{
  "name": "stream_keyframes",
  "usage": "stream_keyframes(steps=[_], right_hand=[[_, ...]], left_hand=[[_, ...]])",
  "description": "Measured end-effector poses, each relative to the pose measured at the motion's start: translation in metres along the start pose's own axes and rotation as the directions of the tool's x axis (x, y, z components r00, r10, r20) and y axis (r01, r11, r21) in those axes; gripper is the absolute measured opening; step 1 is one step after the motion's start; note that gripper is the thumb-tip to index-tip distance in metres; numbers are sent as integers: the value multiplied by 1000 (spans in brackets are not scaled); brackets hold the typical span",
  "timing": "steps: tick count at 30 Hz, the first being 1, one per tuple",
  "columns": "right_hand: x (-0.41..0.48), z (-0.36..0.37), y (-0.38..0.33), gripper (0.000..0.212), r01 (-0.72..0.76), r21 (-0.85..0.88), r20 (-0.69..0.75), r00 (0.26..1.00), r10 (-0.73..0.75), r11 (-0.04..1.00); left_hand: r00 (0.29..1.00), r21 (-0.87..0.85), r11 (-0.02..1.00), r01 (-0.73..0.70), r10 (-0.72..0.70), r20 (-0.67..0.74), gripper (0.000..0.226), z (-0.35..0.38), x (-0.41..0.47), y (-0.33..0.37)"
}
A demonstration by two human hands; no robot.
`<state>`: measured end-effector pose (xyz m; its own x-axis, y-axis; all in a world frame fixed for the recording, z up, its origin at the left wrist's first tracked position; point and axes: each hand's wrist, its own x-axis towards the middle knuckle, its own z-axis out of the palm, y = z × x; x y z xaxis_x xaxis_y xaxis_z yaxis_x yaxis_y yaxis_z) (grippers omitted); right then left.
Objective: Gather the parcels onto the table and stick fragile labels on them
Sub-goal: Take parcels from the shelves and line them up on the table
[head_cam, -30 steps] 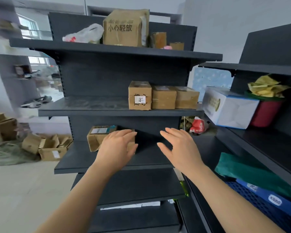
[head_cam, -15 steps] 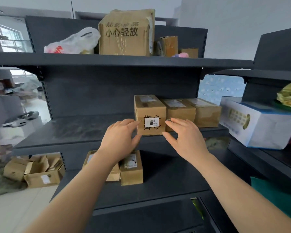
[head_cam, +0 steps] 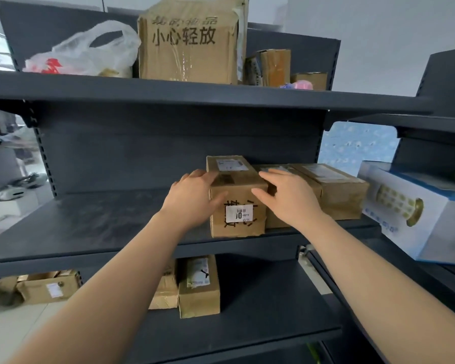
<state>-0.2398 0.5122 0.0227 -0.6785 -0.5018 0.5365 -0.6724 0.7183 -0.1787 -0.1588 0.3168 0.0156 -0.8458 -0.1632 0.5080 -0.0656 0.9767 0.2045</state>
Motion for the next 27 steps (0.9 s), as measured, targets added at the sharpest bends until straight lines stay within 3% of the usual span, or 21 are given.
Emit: stream_keyframes(steps=[9, 15, 27], right_hand=[[27, 28, 22, 74, 37, 85, 171, 984, -51, 996], [27, 36, 19, 72, 63, 125, 123, 989, -79, 990], [-1, 26, -21, 70, 78, 130, -4, 997, -78, 988]], left_hand=[[987, -280, 953, 114, -77, 139, 65, 27, 20, -7], [991, -399, 907, 136, -123, 58, 69, 37, 17, -10], [992, -516, 856, 38, -94, -84, 65, 17, -18, -25]])
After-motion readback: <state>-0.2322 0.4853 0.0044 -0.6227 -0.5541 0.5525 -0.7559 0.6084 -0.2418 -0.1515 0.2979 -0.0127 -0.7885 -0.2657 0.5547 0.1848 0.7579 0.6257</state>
